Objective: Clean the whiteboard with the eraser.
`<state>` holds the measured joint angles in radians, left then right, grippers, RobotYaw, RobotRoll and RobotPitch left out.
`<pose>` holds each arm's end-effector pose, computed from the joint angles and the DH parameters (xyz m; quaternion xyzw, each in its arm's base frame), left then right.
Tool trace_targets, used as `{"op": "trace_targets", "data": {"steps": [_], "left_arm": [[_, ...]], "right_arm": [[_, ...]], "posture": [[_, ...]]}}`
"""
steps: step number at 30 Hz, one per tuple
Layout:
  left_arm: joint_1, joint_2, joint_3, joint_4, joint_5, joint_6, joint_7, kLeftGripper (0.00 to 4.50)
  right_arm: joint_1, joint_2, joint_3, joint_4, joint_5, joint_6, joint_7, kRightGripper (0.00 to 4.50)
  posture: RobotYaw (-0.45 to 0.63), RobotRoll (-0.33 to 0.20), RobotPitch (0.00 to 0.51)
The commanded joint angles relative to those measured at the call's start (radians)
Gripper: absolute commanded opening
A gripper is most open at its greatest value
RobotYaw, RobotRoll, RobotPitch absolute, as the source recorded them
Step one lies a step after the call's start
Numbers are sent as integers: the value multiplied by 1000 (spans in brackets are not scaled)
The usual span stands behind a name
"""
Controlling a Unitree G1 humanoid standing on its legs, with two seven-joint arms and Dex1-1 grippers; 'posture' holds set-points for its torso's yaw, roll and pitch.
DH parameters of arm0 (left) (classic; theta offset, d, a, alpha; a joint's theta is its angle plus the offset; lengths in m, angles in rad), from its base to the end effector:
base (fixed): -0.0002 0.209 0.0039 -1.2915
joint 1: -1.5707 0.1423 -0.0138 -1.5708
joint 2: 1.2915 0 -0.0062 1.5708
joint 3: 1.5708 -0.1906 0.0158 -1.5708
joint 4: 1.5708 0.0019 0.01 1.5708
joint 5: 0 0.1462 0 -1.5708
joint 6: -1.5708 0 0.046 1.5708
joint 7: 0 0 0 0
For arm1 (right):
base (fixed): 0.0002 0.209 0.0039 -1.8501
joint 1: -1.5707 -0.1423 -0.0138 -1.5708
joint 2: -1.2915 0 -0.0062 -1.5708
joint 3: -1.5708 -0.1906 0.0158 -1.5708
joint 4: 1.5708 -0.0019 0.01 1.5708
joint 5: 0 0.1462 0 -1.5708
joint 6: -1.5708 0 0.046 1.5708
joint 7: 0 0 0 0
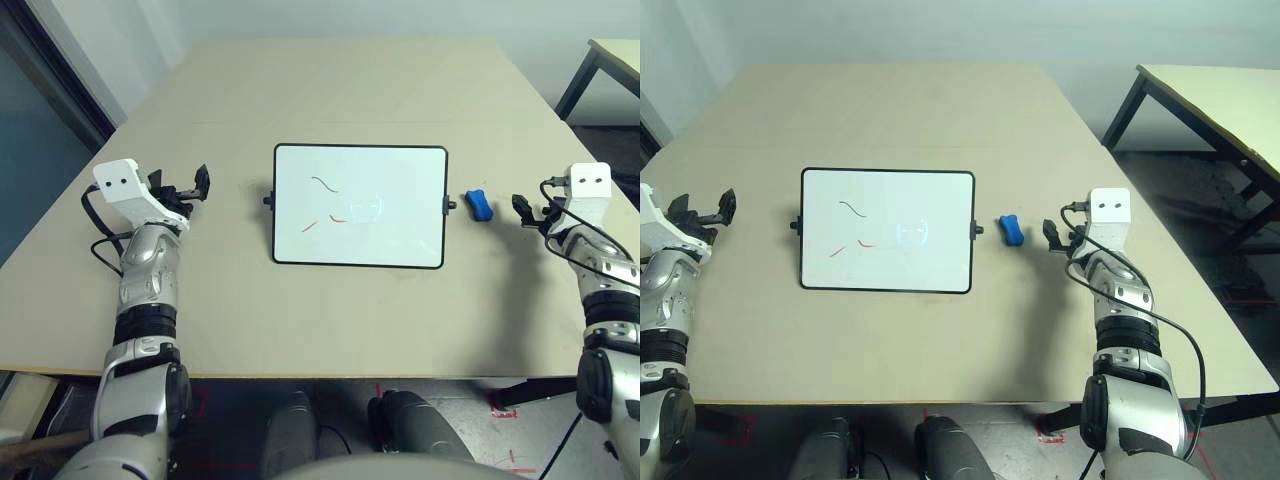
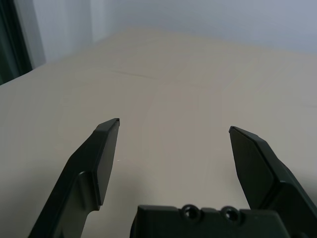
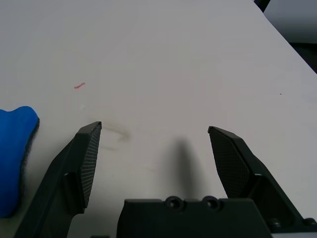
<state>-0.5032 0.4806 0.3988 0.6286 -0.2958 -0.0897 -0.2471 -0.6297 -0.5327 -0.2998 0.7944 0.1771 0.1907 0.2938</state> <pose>0.2834 0.3182 0.1026 -0.0123 -0.0683 0.1014 0.9924 0.3045 -0.3150 0.1007 -0.0120 0.1125 -0.0618 0.9917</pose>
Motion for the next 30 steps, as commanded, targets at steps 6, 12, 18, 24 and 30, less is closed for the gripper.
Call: {"op": "trace_targets", "data": {"steps": [6,12,18,24,30], "left_arm": [[-27,18,0,28,7,6,-10,4500],[-121,73,-46,5,-22,104,-172,4500],[-195,137,-130,-97,-66,308,-386,4500],[-192,145,-210,-303,-98,458,-498,4500],[-218,101,-246,-354,-95,497,-496,4500]], "right_arm": [[-14,-15,-13,-19,9,-7,-33,4485],[26,12,57,-313,33,256,13,4485],[63,32,144,-445,-2,386,30,4485],[64,53,179,-462,-15,417,35,4485],[58,78,190,-403,-27,441,22,4485]], "posture": [[-102,0,63],[-125,0,55],[-115,0,53],[-102,0,39],[-92,0,38]]}}
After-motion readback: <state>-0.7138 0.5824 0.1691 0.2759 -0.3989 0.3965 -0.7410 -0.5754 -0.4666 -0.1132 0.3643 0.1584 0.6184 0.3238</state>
